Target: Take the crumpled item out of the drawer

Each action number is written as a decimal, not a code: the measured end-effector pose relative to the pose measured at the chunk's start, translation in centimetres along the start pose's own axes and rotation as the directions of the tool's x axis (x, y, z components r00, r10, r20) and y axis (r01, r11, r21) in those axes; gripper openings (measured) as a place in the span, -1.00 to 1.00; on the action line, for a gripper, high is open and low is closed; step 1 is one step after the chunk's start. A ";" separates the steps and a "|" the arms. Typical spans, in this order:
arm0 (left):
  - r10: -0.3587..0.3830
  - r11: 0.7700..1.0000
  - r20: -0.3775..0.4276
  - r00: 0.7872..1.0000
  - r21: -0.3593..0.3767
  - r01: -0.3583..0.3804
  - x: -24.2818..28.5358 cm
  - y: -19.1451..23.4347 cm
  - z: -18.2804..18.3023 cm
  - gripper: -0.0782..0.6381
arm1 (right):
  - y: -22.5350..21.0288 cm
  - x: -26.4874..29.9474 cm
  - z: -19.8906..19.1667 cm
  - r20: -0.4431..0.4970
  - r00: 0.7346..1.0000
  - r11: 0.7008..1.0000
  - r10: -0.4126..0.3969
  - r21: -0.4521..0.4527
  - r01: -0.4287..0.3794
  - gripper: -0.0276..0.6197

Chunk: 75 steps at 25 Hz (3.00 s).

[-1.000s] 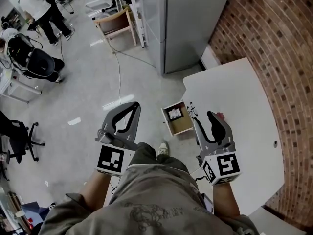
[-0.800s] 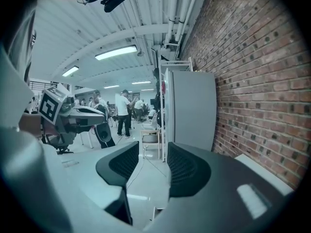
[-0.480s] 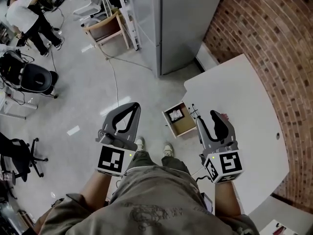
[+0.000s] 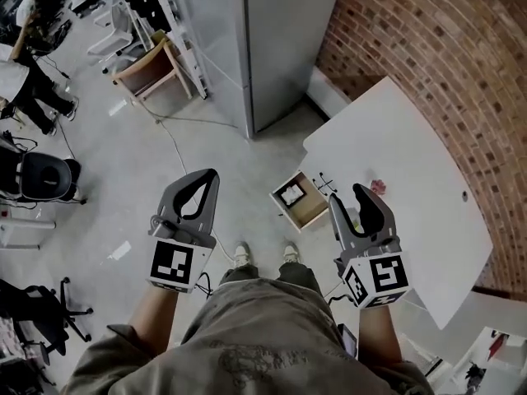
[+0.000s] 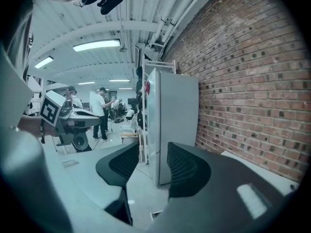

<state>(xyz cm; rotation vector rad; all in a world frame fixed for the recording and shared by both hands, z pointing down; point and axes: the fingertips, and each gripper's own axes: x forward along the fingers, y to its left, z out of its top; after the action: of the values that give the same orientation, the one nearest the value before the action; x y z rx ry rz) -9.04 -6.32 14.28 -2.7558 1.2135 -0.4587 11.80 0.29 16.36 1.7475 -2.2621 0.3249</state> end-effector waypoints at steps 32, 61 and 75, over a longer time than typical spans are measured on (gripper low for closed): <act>-0.138 0.989 -0.332 0.933 -0.102 0.110 10.6 -3.3 -18.7 -0.78 | -1.0 14.1 -18.0 -0.348 0.922 0.985 0.168 0.015 -0.174 -0.30; -0.195 0.957 -0.497 0.846 -0.285 0.054 20.4 -8.3 -59.2 -0.78 | -2.6 32.7 -61.5 -0.703 0.702 0.964 0.114 -0.091 -0.248 -0.31; -0.211 0.948 -0.509 0.835 -0.314 0.048 24.4 -9.7 -75.5 -0.78 | -5.3 39.4 -80.4 -0.783 0.616 0.957 0.081 -0.112 -0.267 -0.31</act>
<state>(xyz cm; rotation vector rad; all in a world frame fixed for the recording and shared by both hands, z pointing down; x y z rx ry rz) -9.99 -15.13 93.69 -3.0856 1.2746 -1.2373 13.17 -10.02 105.42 0.9628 -1.7130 0.6870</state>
